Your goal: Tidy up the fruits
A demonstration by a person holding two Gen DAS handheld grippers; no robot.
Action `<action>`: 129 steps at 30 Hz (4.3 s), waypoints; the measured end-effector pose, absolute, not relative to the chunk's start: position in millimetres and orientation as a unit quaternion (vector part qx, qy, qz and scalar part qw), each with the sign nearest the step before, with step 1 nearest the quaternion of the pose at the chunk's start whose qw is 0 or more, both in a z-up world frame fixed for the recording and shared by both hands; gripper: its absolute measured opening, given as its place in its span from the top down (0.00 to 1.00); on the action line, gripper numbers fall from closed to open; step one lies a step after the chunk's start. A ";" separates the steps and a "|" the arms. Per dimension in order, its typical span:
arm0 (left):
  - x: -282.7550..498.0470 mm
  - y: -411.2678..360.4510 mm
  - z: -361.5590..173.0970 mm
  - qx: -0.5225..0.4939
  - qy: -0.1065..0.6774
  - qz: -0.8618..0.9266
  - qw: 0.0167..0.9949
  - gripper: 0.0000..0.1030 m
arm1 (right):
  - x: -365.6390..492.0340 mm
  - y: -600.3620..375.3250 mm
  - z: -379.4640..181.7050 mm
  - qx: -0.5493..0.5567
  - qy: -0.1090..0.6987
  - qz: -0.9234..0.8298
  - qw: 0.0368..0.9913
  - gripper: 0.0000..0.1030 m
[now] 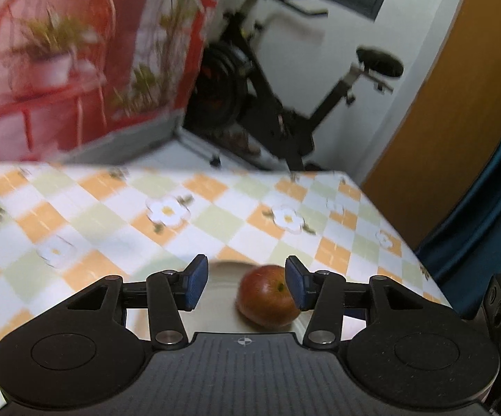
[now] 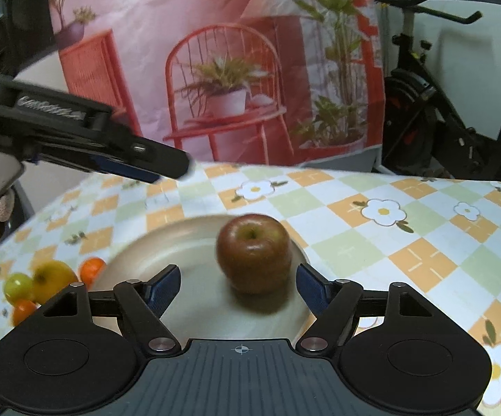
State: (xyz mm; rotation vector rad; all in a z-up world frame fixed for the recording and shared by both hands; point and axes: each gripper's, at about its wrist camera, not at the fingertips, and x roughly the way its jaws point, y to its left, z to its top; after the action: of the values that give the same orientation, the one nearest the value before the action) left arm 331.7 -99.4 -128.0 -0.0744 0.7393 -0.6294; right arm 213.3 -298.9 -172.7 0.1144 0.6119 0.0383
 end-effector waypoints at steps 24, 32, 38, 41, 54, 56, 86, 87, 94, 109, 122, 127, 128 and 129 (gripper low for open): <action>123.3 117.5 -128.7 0.010 0.262 -0.195 0.945 0.35 | 162.4 -127.1 -134.2 0.029 0.312 0.136 0.940 0.35; 115.6 156.1 -124.1 -0.073 0.239 -0.159 0.955 0.35 | 173.3 -72.3 -137.9 -0.039 0.367 0.190 0.910 0.36; 105.8 154.6 -129.4 -0.071 0.239 -0.158 0.956 0.35 | 191.9 -32.7 -151.4 -0.088 0.397 0.220 0.887 0.37; 98.9 156.1 -134.6 -0.070 0.241 -0.157 0.955 0.35 | 203.3 -18.4 -158.4 -0.098 0.417 0.230 0.874 0.37; 102.1 145.5 -152.7 -0.062 0.278 -0.201 0.937 0.35 | 201.5 -48.6 -165.8 -0.041 0.454 0.251 0.854 0.69; 103.0 139.1 -156.9 -0.056 0.289 -0.218 0.931 0.35 | 199.5 -56.9 -164.6 -0.031 0.454 0.247 0.856 0.69; 121.2 44.6 -212.7 0.041 0.354 -0.302 0.884 0.34 | 192.1 -96.2 -170.2 0.035 0.445 0.220 0.867 0.69; 120.5 44.1 -213.5 0.041 0.352 -0.301 0.885 0.38 | 192.2 -96.1 -170.1 0.036 0.445 0.220 0.867 0.69; 116.7 45.4 -213.5 0.041 0.338 -0.295 0.893 0.40 | 188.7 -95.9 -170.1 0.043 0.445 0.215 0.869 0.67; 116.9 48.4 -216.4 0.041 0.344 -0.299 0.889 0.40 | 188.6 -93.8 -172.1 0.063 0.461 0.229 0.855 0.67; 116.6 50.9 -217.7 0.031 0.351 -0.293 0.889 0.41 | 200.2 -98.9 -184.8 0.131 0.498 0.227 0.827 0.58; 117.7 54.1 -217.2 0.022 0.352 -0.290 0.890 0.41 | 205.1 -100.9 -189.4 0.165 0.510 0.227 0.813 0.61; 118.6 54.7 -216.8 0.019 0.353 -0.289 0.890 0.41 | 205.9 -102.1 -189.7 0.171 0.510 0.226 0.812 0.61; 119.4 55.3 -216.3 0.016 0.354 -0.289 0.889 0.41 | 206.9 -103.4 -190.3 0.177 0.510 0.224 0.811 0.61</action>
State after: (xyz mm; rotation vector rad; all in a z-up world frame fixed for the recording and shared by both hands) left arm 119.4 55.3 -216.3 0.0336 0.7347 -0.6002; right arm 206.9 -103.4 -190.3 0.3786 1.0896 0.4792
